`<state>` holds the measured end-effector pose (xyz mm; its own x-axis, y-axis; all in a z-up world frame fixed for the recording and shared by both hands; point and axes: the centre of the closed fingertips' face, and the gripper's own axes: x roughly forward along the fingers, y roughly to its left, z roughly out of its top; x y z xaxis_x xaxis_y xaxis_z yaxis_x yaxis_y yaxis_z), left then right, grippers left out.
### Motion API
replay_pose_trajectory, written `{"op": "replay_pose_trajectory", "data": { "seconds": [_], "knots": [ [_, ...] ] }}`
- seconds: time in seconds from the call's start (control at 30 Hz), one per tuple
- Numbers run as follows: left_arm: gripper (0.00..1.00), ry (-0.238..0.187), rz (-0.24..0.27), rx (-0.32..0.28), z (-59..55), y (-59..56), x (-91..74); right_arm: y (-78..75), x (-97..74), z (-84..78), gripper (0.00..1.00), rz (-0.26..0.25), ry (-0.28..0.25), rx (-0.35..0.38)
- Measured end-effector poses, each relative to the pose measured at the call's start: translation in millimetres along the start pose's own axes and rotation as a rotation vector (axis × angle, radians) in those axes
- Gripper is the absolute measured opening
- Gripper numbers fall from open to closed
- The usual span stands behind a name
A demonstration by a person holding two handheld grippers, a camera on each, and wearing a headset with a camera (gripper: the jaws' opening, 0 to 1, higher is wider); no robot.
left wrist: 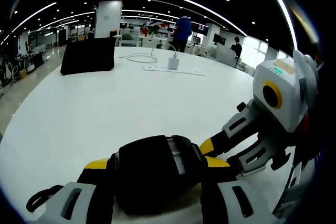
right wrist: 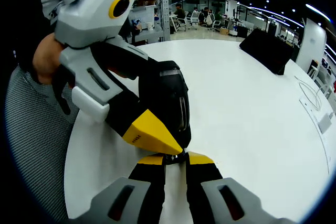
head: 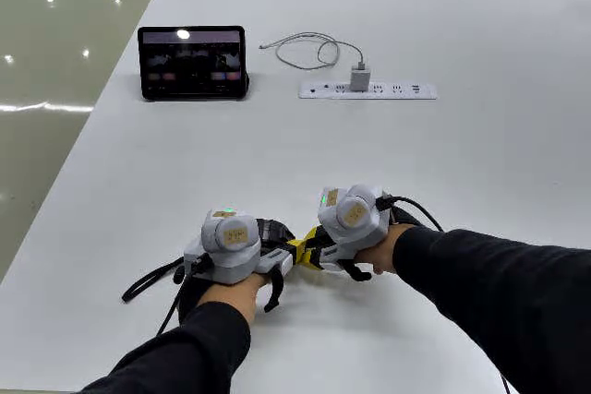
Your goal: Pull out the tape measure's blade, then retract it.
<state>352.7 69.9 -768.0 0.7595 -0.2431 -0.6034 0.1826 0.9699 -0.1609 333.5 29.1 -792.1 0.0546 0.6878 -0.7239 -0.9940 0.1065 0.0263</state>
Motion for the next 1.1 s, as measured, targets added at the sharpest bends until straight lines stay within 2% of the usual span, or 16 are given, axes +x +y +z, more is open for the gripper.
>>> {"op": "replay_pose_trajectory", "data": {
  "seconds": [0.53,1.1],
  "knots": [
    [0.64,-0.001,-0.001,0.002,0.2,0.3,0.7,0.8,2.1,-0.2,0.10,0.005,0.012,-0.046],
    [0.64,-0.005,0.001,0.004,0.4,0.8,1.0,0.7,3.0,0.3,0.11,-0.008,0.016,-0.057]
  ]
}}
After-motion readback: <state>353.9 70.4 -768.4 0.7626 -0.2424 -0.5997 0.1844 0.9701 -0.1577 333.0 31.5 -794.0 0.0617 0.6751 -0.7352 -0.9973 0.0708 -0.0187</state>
